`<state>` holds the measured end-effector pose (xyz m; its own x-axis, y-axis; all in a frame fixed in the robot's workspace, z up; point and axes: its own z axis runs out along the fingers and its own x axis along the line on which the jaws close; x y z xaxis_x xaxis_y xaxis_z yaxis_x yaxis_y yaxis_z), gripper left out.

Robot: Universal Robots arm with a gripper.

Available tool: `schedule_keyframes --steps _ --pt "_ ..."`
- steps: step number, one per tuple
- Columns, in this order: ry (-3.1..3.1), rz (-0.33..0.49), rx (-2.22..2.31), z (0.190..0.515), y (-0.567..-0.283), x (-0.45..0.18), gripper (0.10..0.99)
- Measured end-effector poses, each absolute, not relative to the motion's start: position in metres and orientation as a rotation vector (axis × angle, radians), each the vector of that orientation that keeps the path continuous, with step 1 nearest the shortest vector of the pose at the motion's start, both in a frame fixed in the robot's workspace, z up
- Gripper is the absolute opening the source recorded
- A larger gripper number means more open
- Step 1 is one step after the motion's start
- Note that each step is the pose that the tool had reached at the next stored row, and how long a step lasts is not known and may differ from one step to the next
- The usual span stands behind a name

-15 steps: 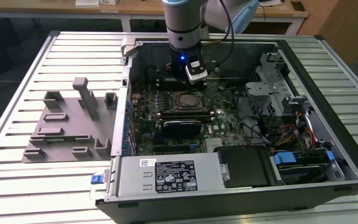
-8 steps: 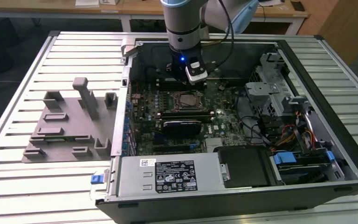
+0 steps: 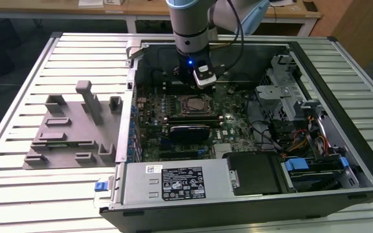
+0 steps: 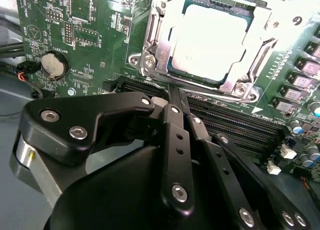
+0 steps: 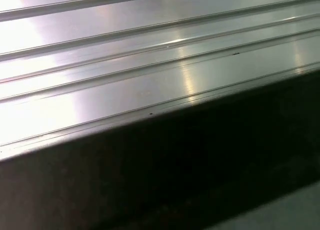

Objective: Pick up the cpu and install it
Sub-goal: 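Install the first cpu locking lever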

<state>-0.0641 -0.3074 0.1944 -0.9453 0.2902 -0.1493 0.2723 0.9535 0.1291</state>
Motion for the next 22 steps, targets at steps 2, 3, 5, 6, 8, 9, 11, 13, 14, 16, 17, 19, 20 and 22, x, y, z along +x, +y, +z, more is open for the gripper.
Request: schedule_keyframes --steps 2,3,5,6,8,9,11,13,14,16,17,19,20,22 --pt "2.937 0.159 0.426 0.1941 -0.3080 -0.0641 0.106" --pt "2.936 0.159 0.426 0.1940 -0.3083 -0.0641 0.106" --pt "2.934 0.158 0.425 0.1939 -0.3089 -0.0641 0.106" --pt "2.934 0.158 0.425 0.1938 -0.3091 -0.0641 0.106" --pt "2.933 0.157 0.425 0.1939 -0.3092 -0.0641 0.106" --pt "2.933 0.157 0.425 0.1939 -0.3092 -0.0641 0.106" --pt "2.933 0.157 0.424 0.1939 -0.3092 -0.0641 0.106" --pt "2.933 0.157 0.424 0.1941 -0.3092 -0.0640 0.106" --pt "2.933 0.157 0.424 0.1945 -0.3092 -0.0640 0.106" --pt "2.933 0.158 0.424 0.1965 -0.3091 -0.0639 0.106" --pt "2.933 0.157 0.425 0.1980 -0.3092 -0.0640 0.106" --pt "2.933 0.157 0.425 0.2005 -0.3092 -0.0640 0.106" --pt "2.933 0.157 0.425 0.2014 -0.3092 -0.0640 0.106" --pt "2.933 0.157 0.426 0.2017 -0.3092 -0.0641 0.106"
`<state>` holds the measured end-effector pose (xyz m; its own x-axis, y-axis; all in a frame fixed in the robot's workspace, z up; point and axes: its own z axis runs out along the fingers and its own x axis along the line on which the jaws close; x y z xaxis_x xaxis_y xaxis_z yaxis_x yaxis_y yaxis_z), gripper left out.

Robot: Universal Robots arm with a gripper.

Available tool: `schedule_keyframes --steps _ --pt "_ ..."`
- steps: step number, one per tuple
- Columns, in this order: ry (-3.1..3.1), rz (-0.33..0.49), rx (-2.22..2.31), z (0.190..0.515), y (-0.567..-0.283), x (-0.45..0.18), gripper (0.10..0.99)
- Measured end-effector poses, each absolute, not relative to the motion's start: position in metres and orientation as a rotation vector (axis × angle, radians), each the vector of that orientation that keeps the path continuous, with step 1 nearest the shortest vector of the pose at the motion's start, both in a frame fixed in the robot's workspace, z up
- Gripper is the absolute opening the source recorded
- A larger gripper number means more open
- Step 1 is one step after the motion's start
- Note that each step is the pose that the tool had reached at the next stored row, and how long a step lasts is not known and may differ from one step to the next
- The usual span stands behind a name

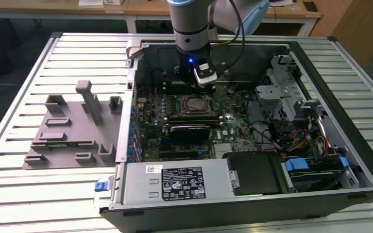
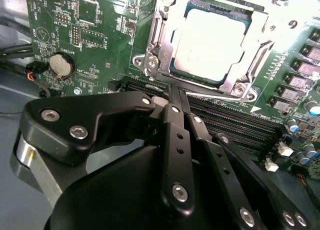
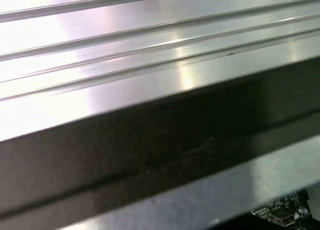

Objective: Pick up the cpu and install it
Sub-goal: 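Install the first cpu locking lever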

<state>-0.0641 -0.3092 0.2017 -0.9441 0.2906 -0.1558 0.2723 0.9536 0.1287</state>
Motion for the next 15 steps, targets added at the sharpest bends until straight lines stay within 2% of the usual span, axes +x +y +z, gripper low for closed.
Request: schedule_keyframes --steps 15 --pt "2.916 0.155 0.516 0.2009 -0.3052 -0.0718 0.106"
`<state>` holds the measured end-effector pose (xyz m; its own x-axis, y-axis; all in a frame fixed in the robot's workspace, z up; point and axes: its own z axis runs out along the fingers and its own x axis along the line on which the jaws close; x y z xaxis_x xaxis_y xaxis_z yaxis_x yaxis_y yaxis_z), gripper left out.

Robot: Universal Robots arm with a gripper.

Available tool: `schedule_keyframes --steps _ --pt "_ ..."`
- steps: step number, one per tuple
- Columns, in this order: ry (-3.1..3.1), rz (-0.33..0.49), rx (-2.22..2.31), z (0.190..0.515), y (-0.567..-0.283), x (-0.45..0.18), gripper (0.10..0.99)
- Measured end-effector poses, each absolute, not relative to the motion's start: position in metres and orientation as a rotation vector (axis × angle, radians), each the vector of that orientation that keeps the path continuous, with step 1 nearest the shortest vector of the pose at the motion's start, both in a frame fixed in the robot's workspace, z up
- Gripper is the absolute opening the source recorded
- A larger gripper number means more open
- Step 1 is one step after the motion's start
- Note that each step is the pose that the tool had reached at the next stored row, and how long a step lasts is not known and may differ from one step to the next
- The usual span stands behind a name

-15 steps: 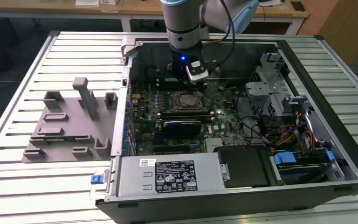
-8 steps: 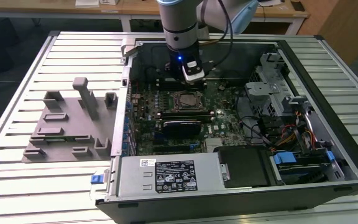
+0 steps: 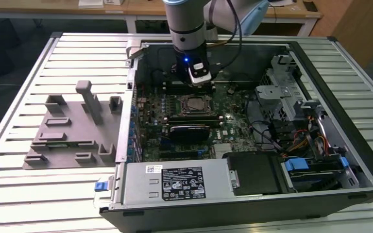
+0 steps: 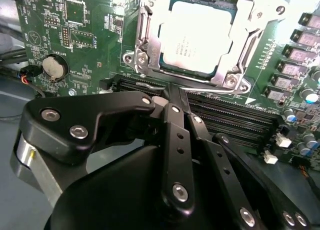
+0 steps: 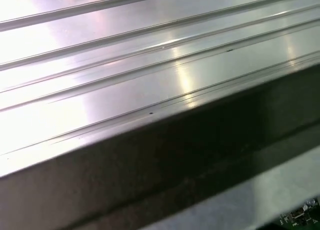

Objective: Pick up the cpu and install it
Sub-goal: 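Install the first cpu locking lever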

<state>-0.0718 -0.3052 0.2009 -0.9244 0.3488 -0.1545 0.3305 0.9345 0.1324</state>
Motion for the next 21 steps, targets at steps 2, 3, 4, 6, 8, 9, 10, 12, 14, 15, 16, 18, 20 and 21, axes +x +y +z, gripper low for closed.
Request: schedule_keyframes --steps 2,3,4,6,8,9,10,12,14,15,16,18,20,21 --pt "2.915 0.154 0.522 0.2007 -0.3052 -0.0711 0.106" --pt "2.914 0.154 0.524 0.2006 -0.3052 -0.0706 0.106" --pt "2.914 0.154 0.526 0.2004 -0.3052 -0.0701 0.106" --pt "2.913 0.153 0.529 0.2002 -0.3052 -0.0692 0.106" --pt "2.912 0.153 0.532 0.2000 -0.3052 -0.0684 0.106" --pt "2.912 0.153 0.532 0.1998 -0.3052 -0.0683 0.106" --pt "2.910 0.153 0.532 0.1994 -0.3052 -0.0682 0.106" --pt "2.906 0.154 0.531 0.1984 -0.3051 -0.0681 0.106" --pt "2.904 0.154 0.530 0.1977 -0.3052 -0.0681 0.106" --pt "2.904 0.154 0.530 0.1977 -0.3052 -0.0681 0.106" --pt "2.904 0.154 0.530 0.1976 -0.3047 -0.0681 0.106" --pt "2.904 0.154 0.530 0.1975 -0.3027 -0.0681 0.106" --pt "2.904 0.154 0.531 0.1974 -0.3014 -0.0681 0.106" --pt "2.904 0.154 0.531 0.1974 -0.3014 -0.0681 0.106"
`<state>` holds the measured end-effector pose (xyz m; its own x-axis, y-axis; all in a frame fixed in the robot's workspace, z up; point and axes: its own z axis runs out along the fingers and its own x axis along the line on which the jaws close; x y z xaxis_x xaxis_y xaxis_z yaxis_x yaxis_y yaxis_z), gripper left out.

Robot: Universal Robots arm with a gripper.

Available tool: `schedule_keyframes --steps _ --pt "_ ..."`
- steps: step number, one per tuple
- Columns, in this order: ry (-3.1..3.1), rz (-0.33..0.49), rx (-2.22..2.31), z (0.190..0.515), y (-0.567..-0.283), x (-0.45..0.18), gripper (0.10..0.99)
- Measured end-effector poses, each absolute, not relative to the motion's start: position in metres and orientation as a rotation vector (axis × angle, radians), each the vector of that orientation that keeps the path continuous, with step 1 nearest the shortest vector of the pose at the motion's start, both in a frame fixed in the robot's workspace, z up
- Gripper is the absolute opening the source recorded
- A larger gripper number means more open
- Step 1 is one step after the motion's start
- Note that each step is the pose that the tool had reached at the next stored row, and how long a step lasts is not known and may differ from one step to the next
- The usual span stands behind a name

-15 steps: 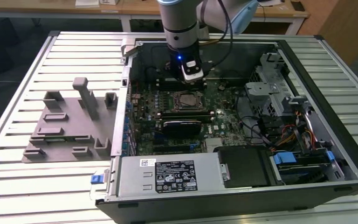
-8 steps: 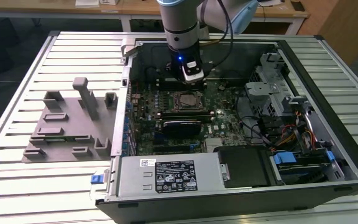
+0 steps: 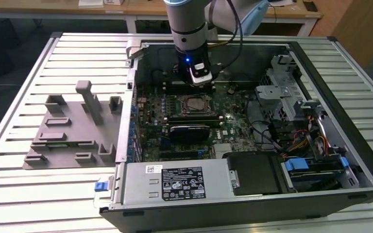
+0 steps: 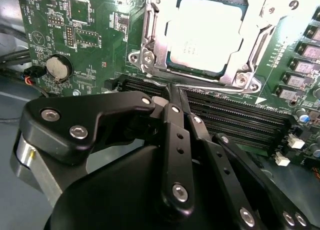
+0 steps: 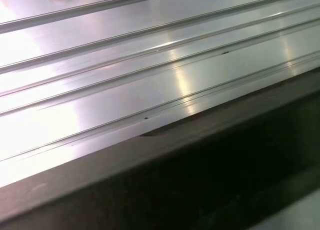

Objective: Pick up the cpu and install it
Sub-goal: 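Install the first cpu locking lever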

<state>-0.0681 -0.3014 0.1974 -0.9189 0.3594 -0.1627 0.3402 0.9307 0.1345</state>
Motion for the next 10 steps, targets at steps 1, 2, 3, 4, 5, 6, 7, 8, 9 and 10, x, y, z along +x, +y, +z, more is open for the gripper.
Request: schedule_keyframes --steps 1,2,3,4,5,6,7,8,9,10 --pt "2.904 0.154 0.531 0.1974 -0.3014 -0.0681 0.106" --pt "2.903 0.153 0.531 0.1974 -0.3014 -0.0681 0.106" --pt "2.903 0.153 0.531 0.1973 -0.3015 -0.0681 0.106" --pt "2.901 0.153 0.531 0.1971 -0.3022 -0.0682 0.106" --pt "2.898 0.153 0.530 0.1967 -0.3031 -0.0681 0.106" --pt "2.897 0.153 0.529 0.1965 -0.3037 -0.0681 0.106" --pt "2.896 0.153 0.529 0.1963 -0.3043 -0.0681 0.106" --pt "2.893 0.153 0.528 0.1958 -0.3057 -0.0681 0.106" --pt "2.892 0.153 0.528 0.1955 -0.3066 -0.0681 0.106" --pt "2.891 0.153 0.528 0.1950 -0.3076 -0.0682 0.106"
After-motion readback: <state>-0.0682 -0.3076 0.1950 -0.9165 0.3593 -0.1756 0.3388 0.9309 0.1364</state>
